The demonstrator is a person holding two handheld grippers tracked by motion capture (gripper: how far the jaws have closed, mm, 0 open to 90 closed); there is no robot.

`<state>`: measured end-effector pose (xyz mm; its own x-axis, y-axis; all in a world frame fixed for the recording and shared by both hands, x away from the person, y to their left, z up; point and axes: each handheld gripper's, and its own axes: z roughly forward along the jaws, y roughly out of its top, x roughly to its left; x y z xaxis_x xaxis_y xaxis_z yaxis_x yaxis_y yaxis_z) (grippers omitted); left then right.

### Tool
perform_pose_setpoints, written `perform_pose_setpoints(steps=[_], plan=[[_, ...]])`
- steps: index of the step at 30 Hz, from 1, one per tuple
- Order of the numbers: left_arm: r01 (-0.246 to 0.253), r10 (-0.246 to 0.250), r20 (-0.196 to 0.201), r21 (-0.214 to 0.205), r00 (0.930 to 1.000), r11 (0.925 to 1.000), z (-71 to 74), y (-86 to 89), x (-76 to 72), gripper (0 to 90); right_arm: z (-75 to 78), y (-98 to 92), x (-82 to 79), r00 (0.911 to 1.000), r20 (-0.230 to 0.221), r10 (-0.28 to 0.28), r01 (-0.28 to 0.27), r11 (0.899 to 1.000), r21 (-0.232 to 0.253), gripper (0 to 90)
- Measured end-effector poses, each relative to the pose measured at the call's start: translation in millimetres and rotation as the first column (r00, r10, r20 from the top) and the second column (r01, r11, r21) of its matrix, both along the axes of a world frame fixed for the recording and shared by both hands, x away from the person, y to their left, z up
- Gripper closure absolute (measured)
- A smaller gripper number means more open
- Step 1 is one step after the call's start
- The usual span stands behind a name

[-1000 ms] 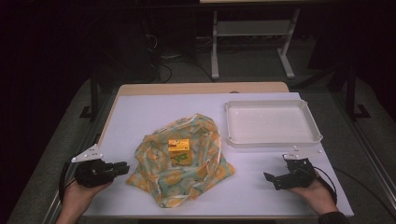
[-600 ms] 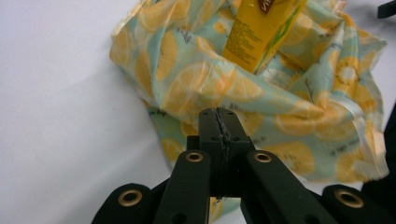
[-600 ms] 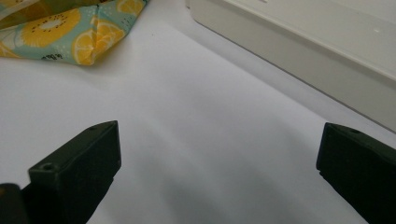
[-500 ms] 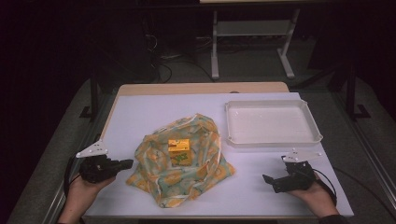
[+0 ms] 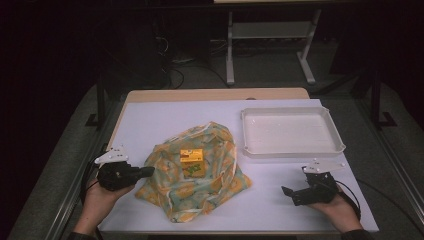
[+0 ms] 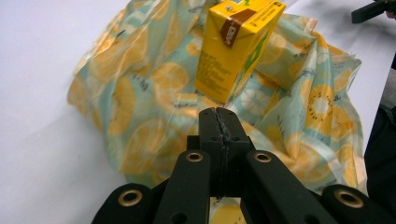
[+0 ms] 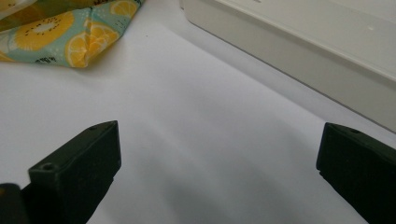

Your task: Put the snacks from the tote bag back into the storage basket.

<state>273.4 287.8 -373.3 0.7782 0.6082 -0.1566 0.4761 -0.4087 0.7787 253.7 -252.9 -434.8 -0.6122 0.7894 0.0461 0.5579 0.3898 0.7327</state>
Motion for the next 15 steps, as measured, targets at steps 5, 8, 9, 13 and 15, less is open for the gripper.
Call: perform_pose_setpoints(steps=[5,8,9,13,15], plan=[[0.02,-0.02,0.002,0.011,0.9998,0.9997,-0.4,-9.5,5.3,89.7,-0.2,-0.5,0.6,1.0,0.0,0.002,-0.002,1.0,0.001,0.0],[0.025,-0.025,0.003,0.013,0.9997,0.9996,-0.5,-12.8,6.9,89.7,0.0,-0.6,0.7,1.0,0.001,0.002,-0.002,1.0,0.001,0.0],[0.029,-0.029,0.006,0.013,0.9996,0.9995,-0.2,-15.9,8.9,89.7,0.2,-0.8,0.6,1.0,0.002,0.003,-0.003,1.0,0.0,0.0],[0.033,-0.033,0.006,0.009,0.9994,0.9994,-0.4,-23.3,13.1,89.7,0.7,-0.8,0.3,1.0,0.002,0.003,-0.003,1.0,-0.002,0.0],[0.039,-0.039,0.006,0.006,0.9992,0.9992,-0.9,-27.2,15.3,89.7,0.9,-0.8,0.4,1.0,0.006,0.005,-0.005,1.0,0.0,0.0]])
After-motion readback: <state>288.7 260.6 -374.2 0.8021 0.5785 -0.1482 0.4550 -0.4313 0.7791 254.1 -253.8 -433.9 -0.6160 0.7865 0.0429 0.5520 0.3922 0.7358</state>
